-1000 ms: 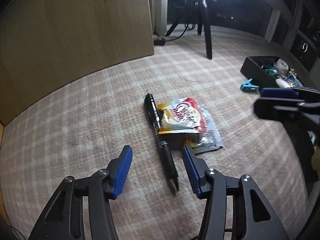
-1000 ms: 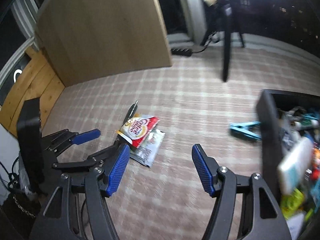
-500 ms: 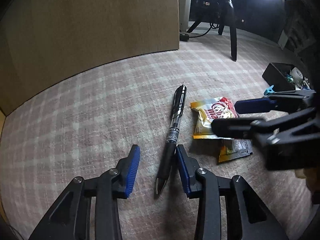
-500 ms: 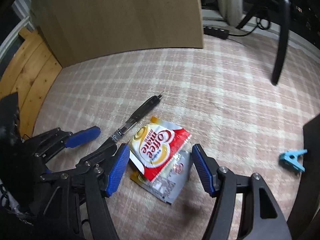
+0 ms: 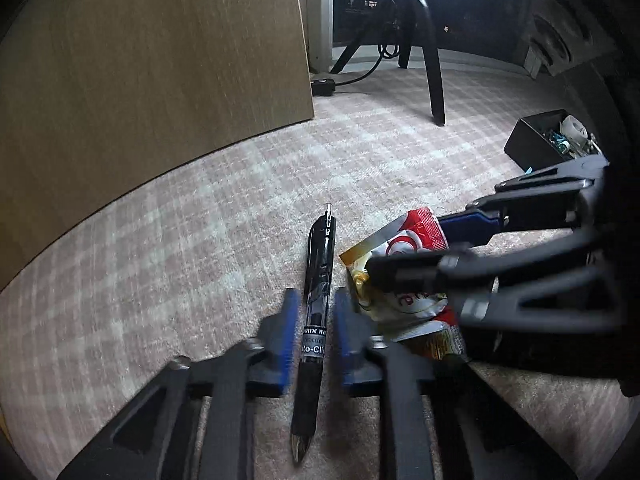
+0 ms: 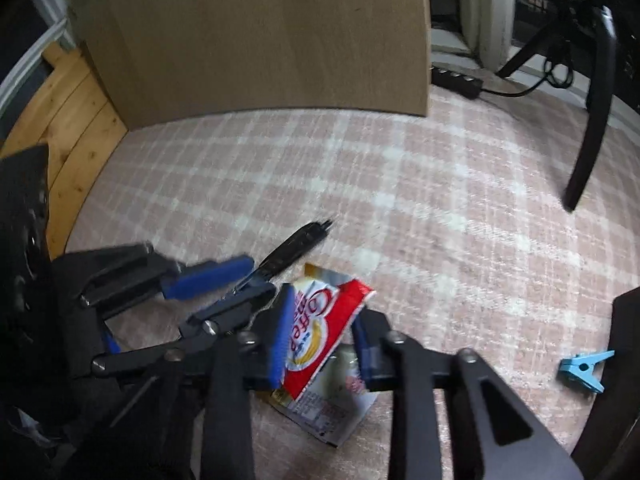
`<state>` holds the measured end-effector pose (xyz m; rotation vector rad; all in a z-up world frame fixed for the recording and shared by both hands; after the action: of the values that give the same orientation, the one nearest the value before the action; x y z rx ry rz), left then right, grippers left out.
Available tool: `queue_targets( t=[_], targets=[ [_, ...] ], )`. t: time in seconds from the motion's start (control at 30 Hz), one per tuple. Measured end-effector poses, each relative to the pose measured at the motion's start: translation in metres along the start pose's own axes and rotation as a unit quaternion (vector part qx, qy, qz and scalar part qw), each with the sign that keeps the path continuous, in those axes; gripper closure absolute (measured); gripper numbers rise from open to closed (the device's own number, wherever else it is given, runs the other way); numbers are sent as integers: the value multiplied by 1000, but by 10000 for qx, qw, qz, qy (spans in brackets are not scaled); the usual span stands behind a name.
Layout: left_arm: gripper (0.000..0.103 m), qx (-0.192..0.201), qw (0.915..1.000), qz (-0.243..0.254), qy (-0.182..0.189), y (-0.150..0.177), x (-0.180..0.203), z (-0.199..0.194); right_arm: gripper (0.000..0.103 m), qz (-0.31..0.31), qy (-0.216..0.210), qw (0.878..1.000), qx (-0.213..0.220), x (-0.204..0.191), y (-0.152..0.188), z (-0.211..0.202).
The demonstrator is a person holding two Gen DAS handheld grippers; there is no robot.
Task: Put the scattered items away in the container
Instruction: 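Grasp coffee-mate sachet with right gripper while left gripper grasps black pen, then carry sachet and pen over black tray and open both grippers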
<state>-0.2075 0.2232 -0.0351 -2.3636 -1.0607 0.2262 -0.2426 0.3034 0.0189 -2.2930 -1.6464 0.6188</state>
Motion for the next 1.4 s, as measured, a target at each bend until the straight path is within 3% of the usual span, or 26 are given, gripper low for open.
queue_targets(
  t=[0.13,0.3,0.4,0.6,0.7,0.8,1.03,1.27,1.4],
  targets=[
    [92,35,9995,-293,78,3,-10,-3,95,168,-55,9996,237,4,-4,-17],
    [93,169,9972,-726,72,7,-27,-20,97,558,-195,9971,482,16,-16,-36],
    [93,297,9966,-772,-21,5,-33,-35,98,973,-602,9919,545,26,-25,-48],
    [93,445,9954,-840,-120,3,-36,-58,98,1118,-572,9889,796,33,-32,-70],
    [93,593,9950,-792,-130,-3,-31,-73,98,1295,-593,9837,1099,47,-25,-103],
    [93,777,9942,-744,-28,-14,-18,-91,98,1385,-333,9799,1395,63,-7,-143],
    [93,1038,9930,-416,379,-50,46,-112,98,1896,497,9609,1957,135,41,-217],
    [93,1092,9879,163,1090,-93,160,-101,98,2552,1503,9270,2303,214,113,-283],
    [93,1110,9815,603,1437,-108,228,-99,98,3016,1791,9070,2329,255,157,-306]
  ],
)
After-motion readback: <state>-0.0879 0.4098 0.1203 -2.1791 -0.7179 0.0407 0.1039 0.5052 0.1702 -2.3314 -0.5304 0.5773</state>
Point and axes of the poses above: each gripper's, at about its wrist camera, not at the fingertips, and z roughly the way its jaws point, x to its right, y to its underside, the point moved 8 cm from there along z, roughly the way its jaws point, and after that the axes turned 5 degrees about y, right-handed, at the moved point
